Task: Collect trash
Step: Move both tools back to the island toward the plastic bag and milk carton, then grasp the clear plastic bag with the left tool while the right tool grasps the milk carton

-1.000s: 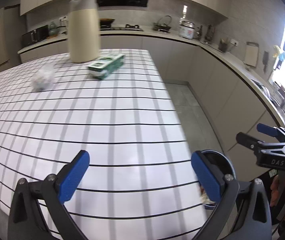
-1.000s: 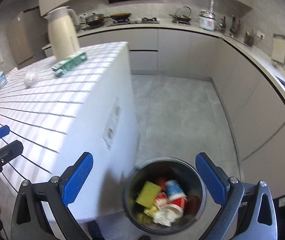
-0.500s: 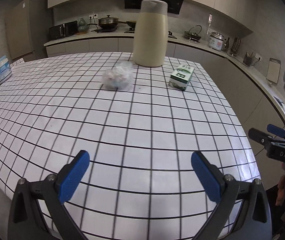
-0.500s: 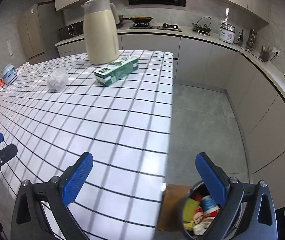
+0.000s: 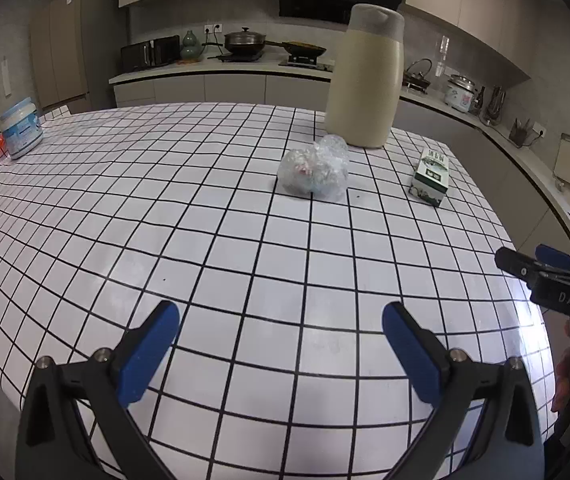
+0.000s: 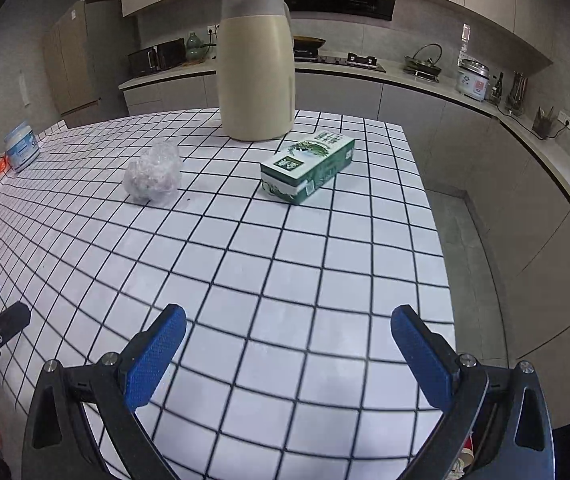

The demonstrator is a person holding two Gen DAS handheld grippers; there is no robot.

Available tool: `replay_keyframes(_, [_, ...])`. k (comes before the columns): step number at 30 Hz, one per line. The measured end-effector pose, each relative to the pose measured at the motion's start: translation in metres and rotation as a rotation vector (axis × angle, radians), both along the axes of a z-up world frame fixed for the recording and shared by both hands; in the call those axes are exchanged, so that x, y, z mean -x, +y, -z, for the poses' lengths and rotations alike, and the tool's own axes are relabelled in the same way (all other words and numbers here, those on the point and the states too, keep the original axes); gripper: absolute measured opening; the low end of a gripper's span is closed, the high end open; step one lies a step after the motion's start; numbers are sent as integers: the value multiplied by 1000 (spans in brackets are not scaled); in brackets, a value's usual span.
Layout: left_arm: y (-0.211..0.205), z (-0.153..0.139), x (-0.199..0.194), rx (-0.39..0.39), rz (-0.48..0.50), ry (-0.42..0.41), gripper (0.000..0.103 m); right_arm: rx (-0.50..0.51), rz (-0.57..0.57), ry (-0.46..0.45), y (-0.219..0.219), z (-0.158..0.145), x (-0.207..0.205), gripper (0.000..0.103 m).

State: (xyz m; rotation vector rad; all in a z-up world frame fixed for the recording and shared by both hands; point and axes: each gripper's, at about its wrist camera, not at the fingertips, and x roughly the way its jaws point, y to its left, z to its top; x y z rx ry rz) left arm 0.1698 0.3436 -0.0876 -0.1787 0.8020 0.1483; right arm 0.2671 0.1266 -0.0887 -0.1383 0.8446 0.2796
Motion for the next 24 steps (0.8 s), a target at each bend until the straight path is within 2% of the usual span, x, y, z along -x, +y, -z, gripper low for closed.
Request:
replay_keyframes(7, [15,11,-50,8,9,22,102,-16,33,11,19,10,-50,103])
replay_keyframes(16, [12,32,-145,27,63,67,102,-27,55,62,37,33,-143,103])
replay_keyframes(24, [6,42,-185,56,86,91,102,-31,32,103,52,51,-208,103])
